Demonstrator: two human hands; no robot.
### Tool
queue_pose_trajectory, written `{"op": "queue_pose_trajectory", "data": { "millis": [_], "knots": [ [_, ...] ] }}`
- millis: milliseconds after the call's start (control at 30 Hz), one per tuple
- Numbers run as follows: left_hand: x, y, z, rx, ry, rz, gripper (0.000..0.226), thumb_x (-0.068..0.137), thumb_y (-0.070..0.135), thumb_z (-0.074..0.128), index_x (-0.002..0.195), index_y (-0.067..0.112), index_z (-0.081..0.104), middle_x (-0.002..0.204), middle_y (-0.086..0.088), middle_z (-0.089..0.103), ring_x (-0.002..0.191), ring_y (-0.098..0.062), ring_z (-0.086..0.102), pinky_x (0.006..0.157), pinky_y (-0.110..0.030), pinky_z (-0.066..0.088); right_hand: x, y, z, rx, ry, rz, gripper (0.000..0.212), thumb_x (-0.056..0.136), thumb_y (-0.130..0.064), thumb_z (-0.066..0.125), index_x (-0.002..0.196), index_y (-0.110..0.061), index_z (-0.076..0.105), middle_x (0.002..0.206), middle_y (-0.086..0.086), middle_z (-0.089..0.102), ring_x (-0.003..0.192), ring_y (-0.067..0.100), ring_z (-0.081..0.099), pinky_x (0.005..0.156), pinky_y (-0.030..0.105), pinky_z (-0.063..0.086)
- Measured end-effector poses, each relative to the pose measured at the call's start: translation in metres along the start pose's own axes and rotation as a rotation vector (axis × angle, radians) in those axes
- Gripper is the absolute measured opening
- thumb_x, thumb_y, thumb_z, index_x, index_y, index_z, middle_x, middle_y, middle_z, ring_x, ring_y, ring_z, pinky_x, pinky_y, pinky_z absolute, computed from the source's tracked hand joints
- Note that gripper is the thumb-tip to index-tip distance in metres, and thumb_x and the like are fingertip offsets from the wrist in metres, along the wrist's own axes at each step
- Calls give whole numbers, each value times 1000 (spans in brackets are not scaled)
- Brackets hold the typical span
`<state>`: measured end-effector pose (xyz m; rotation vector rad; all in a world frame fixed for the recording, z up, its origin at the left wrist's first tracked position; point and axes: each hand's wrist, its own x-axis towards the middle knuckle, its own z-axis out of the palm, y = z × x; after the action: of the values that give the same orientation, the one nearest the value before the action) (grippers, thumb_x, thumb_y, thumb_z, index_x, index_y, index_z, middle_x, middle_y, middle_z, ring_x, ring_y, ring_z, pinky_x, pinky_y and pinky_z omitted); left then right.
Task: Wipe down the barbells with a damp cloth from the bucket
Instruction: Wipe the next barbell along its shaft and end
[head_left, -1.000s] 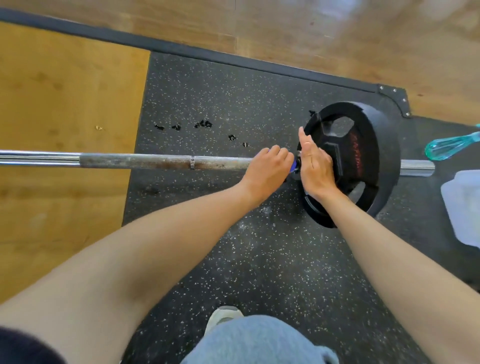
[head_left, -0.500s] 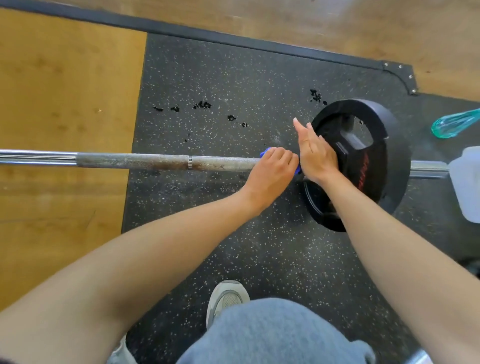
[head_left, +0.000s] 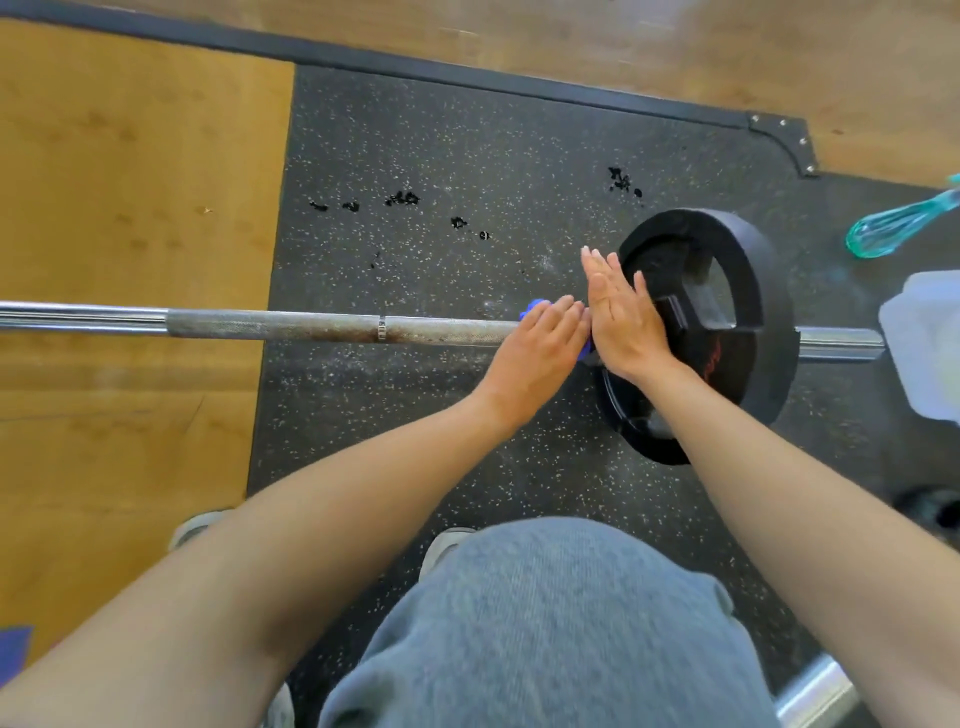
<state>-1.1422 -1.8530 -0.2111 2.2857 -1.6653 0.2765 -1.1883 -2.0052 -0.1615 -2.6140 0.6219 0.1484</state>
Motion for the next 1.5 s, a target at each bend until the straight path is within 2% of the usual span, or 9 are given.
{"op": "queue_pose_trajectory", "data": {
  "millis": [267,467,533,633,800,967,1100,1267,1500],
  "knots": [
    [-57,-27,-27,-7,-35,-86,56,95,2,27,146,-1,51,146,-13,56,136,-33,51,114,-46,42,-18,0,15,-13,89,-10,63,107,-49,2,161,-25,25,167,-6,24,155,7,8,127,38,0],
    [-18,23,-7,-73,-44,-44,45,97,7,39,135,-2,59,135,-16,63,131,-33,56,114,-46,41,-30,5,18,20,128,15,58,108,-44,7,158,-28,32,165,-8,29,154,6,13,126,39,9],
    [-23,18,-8,-94,-35,-49,43,97,4,43,137,-4,56,133,-16,63,128,-34,57,113,-46,41,-30,4,18,25,133,1,55,109,-43,9,157,-28,33,164,-8,30,154,6,14,126,39,11],
    [-54,-14,-22,-57,-32,-37,51,96,0,35,144,-5,49,137,-17,59,129,-35,52,115,-45,39,-30,5,20,13,136,-5,55,110,-43,11,158,-28,33,164,-9,30,154,7,15,125,39,11],
    [-74,-24,-33,-31,-5,-142,53,89,-6,50,143,-4,51,135,-15,61,131,-36,53,115,-47,39,-32,2,22,-3,163,7,53,111,-40,12,158,-27,33,164,-7,31,154,8,15,126,38,9],
    [-24,18,-23,-115,-46,-63,46,86,0,70,132,-4,61,119,-13,68,120,-32,61,107,-44,46,-36,3,22,8,164,8,58,109,-43,8,157,-27,34,163,-7,32,154,7,15,126,37,9],
    [-48,-4,-33,-127,-58,-29,48,93,2,44,139,-4,54,130,-14,63,124,-32,56,113,-42,40,-40,5,23,9,167,-4,56,110,-43,9,157,-27,35,163,-8,33,154,7,16,126,38,10],
    [-108,-45,-56,-14,-57,-83,56,93,-3,38,148,-3,44,140,-16,56,131,-34,49,118,-44,37,-50,2,26,4,199,-1,54,110,-39,13,156,-25,39,161,-6,37,153,9,20,125,38,12],
    [-53,9,-27,-92,-97,44,49,90,-3,62,138,-6,54,129,-18,63,130,-37,55,110,-47,45,-72,-2,31,11,236,44,57,108,-40,13,153,-23,43,159,-1,41,152,14,24,124,42,16]
  ]
}}
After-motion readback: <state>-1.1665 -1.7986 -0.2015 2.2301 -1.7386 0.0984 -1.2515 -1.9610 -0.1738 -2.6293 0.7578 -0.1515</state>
